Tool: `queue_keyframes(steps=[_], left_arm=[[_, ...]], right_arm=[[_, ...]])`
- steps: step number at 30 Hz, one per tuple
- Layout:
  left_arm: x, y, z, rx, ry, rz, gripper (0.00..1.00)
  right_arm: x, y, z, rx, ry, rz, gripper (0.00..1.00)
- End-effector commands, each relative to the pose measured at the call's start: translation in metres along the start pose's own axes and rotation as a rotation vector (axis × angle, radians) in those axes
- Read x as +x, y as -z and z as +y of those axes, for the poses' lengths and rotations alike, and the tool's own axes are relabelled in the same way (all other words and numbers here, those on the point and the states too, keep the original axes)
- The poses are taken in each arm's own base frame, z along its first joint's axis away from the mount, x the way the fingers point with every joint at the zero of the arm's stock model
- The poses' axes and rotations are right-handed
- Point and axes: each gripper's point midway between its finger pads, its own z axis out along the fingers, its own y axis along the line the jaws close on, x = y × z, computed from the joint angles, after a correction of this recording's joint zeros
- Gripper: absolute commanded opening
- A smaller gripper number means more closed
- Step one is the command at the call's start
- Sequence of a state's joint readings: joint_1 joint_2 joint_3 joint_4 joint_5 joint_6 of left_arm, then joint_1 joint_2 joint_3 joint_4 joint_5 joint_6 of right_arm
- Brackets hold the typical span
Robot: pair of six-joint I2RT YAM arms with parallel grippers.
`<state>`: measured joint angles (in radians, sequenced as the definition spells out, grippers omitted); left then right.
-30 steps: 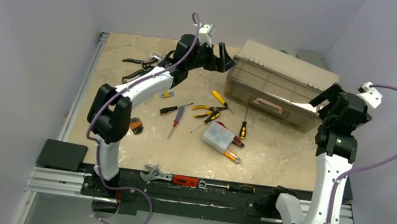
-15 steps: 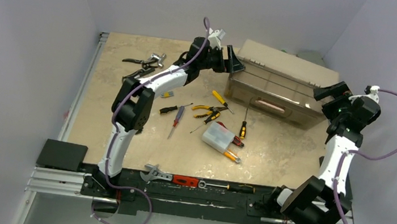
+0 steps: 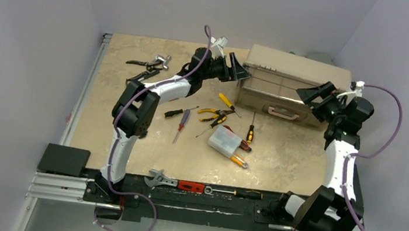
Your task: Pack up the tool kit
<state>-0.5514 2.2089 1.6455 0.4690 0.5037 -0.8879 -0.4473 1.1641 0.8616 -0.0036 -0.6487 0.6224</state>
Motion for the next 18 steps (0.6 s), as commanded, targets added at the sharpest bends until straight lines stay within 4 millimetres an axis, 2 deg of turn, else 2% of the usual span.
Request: queue_keyframes(steps=[1, 4, 6, 9, 12, 15, 18], left_arm=[[0.001, 0.016, -0.085, 0.154, -0.033, 0.05, 0.8], [-0.011, 0.026, -0.091, 0.084, -0.072, 0.036, 0.8], [-0.016, 0.034, -0.088, 0.026, -0.1, 0.027, 0.8], [-0.018, 0.043, -0.077, -0.055, -0.134, 0.021, 0.82], [-0.029, 0.051, -0.064, -0.15, -0.209, 0.009, 0.84], [-0.051, 0.054, -0.054, -0.25, -0.331, -0.008, 0.87], [-0.08, 0.039, -0.062, -0.222, -0.414, -0.029, 0.88]], right_arm=[[0.023, 0.007, 0.03, -0.049, -0.013, 0.084, 0.97], [0.004, 0.017, 0.039, -0.003, 0.043, 0.044, 0.99], [-0.016, 0.025, 0.027, 0.127, 0.092, -0.016, 0.99], [-0.041, 0.037, -0.003, 0.322, 0.127, -0.08, 0.99], [-0.05, 0.045, -0.035, 0.446, 0.075, -0.12, 0.99], [-0.06, 0.057, -0.071, 0.587, 0.027, -0.209, 0.99], [-0.067, 0.059, -0.093, 0.614, -0.01, -0.26, 0.99]])
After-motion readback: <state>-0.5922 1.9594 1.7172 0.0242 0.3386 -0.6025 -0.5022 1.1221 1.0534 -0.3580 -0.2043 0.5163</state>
